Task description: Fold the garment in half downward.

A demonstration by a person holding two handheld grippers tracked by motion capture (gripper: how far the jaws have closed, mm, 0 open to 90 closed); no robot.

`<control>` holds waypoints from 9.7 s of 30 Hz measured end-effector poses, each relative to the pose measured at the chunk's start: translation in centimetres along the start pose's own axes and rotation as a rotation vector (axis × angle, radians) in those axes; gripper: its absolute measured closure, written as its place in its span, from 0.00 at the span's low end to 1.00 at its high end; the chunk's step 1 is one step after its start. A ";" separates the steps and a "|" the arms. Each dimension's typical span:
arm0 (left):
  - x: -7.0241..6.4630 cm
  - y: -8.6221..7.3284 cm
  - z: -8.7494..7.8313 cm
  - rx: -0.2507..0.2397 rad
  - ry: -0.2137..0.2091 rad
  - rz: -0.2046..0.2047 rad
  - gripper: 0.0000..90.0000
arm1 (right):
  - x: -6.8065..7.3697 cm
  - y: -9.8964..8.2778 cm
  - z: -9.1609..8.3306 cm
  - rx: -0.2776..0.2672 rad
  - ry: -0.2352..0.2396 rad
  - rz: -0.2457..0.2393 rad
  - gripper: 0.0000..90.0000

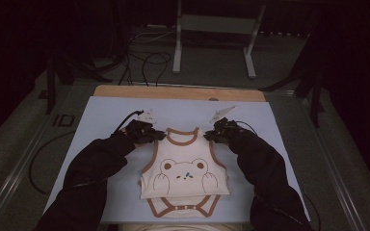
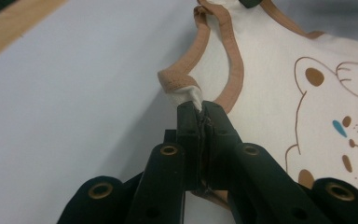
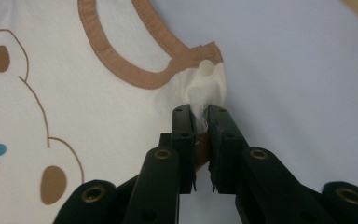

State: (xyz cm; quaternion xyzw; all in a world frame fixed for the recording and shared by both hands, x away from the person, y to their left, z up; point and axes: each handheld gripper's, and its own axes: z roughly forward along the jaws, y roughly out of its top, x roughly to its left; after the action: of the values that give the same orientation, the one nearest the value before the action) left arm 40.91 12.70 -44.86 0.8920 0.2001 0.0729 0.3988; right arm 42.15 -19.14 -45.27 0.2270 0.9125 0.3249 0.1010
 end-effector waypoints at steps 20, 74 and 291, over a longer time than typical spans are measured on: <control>1.3 4.7 -3.6 -0.072 0.068 0.064 0.97 | -1.6 4.5 -4.1 -0.078 -0.102 -0.039 0.91; -2.8 4.5 -6.1 -0.113 0.045 0.138 0.96 | 2.3 3.4 -8.3 -0.172 -0.099 -0.090 0.91; -7.5 -5.7 -3.8 -0.081 -0.078 -0.033 0.05 | 8.0 -6.5 -6.0 -0.272 0.096 0.042 0.14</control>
State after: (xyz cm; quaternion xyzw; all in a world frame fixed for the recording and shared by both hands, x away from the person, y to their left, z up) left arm 31.29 15.61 -46.28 0.8738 0.1959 0.0396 0.4434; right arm 30.88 -23.03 -45.14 0.2146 0.8590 0.4579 0.0801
